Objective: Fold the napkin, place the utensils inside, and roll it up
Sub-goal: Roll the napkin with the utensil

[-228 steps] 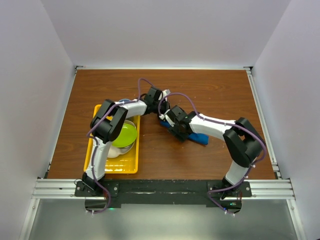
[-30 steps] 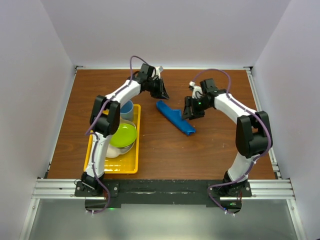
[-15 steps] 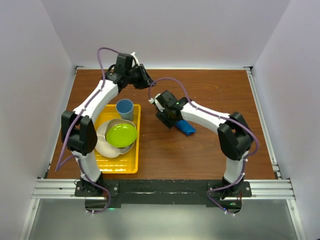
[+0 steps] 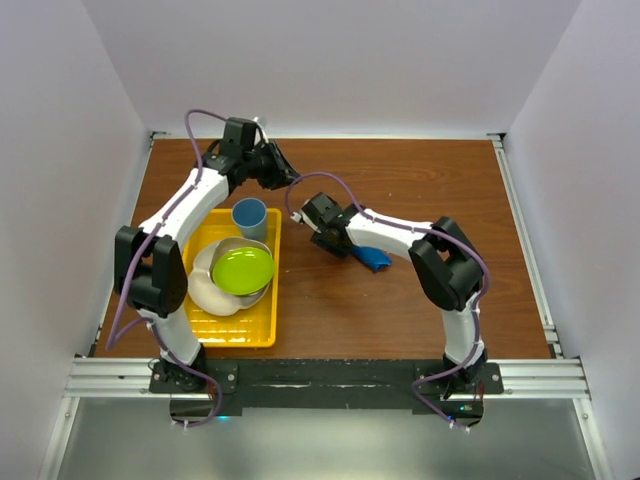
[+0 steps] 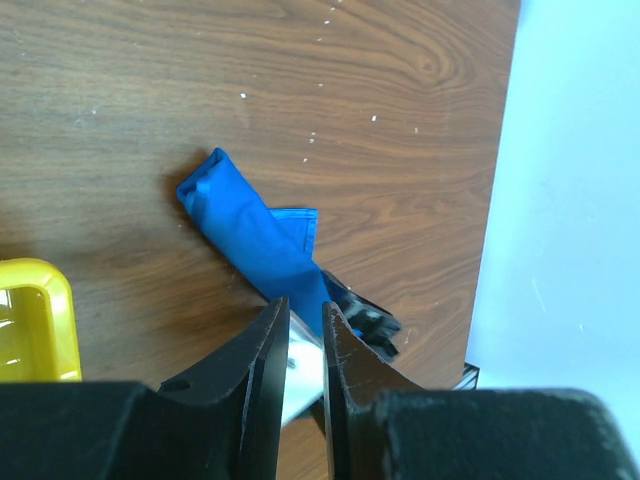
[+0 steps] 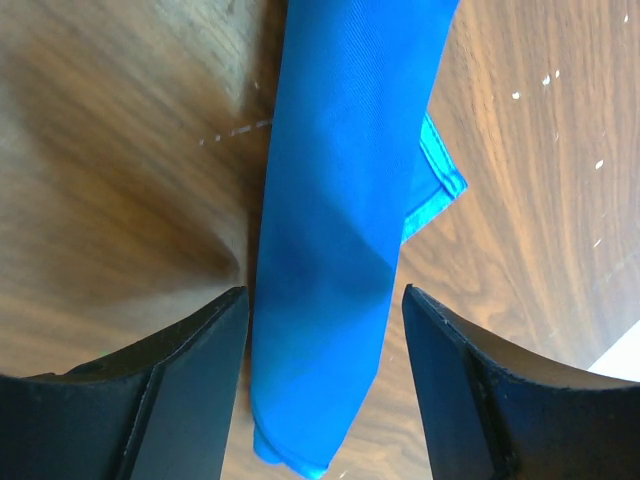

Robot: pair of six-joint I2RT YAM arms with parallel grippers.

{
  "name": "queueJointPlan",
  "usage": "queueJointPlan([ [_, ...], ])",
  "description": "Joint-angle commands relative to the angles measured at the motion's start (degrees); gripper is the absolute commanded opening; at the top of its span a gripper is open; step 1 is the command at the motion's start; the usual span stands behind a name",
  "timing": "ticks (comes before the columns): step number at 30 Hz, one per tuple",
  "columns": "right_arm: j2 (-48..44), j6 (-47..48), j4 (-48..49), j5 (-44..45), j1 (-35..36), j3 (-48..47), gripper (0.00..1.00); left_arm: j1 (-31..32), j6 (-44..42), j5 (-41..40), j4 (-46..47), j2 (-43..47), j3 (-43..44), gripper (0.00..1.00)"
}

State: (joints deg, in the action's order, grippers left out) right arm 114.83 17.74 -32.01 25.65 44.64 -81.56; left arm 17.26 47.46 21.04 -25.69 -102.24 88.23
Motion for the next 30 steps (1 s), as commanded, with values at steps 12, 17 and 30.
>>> queueJointPlan([
  [12,8.6,-3.2,1.4,3.1,-0.2,-2.6,0.35,-1.3,-0.9,2.3,2.4,2.5,1.4,0.24],
  [17,7.9,-8.5,-2.5,-6.9,-2.4,-5.4,0.17,-1.3,-3.5,3.5,1.5,0.6,2.8,0.24],
  [30,1.0,-23.2,-8.1,-56.3,-14.7,-6.4,0.00,-1.3,-8.8,7.3,-0.6,-0.7,2.8,0.22],
])
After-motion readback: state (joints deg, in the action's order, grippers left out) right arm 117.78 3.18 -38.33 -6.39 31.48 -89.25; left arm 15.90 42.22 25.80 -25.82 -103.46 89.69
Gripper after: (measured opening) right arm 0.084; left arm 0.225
